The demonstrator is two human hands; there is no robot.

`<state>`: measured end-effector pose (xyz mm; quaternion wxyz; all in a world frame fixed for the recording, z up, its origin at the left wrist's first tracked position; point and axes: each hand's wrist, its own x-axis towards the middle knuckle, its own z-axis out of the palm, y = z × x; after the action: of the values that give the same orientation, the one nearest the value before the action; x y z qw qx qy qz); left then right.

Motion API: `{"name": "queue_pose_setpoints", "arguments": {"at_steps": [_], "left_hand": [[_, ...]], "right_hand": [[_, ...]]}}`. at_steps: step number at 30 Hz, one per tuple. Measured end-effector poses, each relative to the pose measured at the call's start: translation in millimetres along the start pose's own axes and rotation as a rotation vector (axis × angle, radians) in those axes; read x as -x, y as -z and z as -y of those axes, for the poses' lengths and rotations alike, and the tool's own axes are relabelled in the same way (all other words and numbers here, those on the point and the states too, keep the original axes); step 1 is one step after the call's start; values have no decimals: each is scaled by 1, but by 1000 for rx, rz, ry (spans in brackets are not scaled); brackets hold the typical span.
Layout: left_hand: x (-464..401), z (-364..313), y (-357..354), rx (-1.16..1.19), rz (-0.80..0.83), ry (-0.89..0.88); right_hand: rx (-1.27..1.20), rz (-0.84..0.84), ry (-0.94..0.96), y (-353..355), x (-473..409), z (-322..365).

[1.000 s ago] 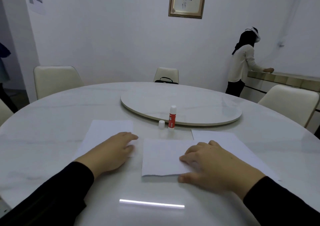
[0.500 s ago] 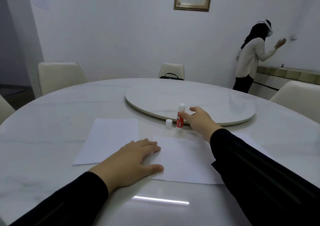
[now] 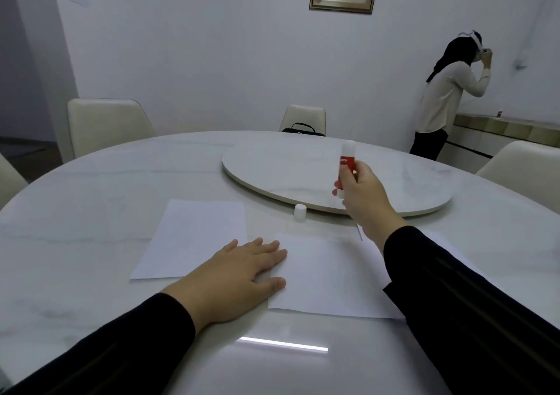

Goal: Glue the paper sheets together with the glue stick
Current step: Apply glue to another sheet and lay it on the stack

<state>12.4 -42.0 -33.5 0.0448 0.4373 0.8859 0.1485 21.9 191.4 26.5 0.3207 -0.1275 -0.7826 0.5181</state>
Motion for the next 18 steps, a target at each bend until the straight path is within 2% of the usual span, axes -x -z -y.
{"name": "queue_pose_setpoints", "arguments": {"at_steps": [2,4,9,11,18], "left_hand": [[0,-3,-1,-40,10,1],[1,-5,-2,-65,25,5],[3,-9,-1,-78,35,19],[4,-8,-1,-60,31,26],[0,-4,5,-11,49,39]], "right_hand": [[34,67,14,3,8,12],[42,58,-5,0,18,20],[-386,-20,-285,-34,49,9],[-437,-39,-311,-45,58,-3],[-148,87,-104,-61,64,-13]]}}
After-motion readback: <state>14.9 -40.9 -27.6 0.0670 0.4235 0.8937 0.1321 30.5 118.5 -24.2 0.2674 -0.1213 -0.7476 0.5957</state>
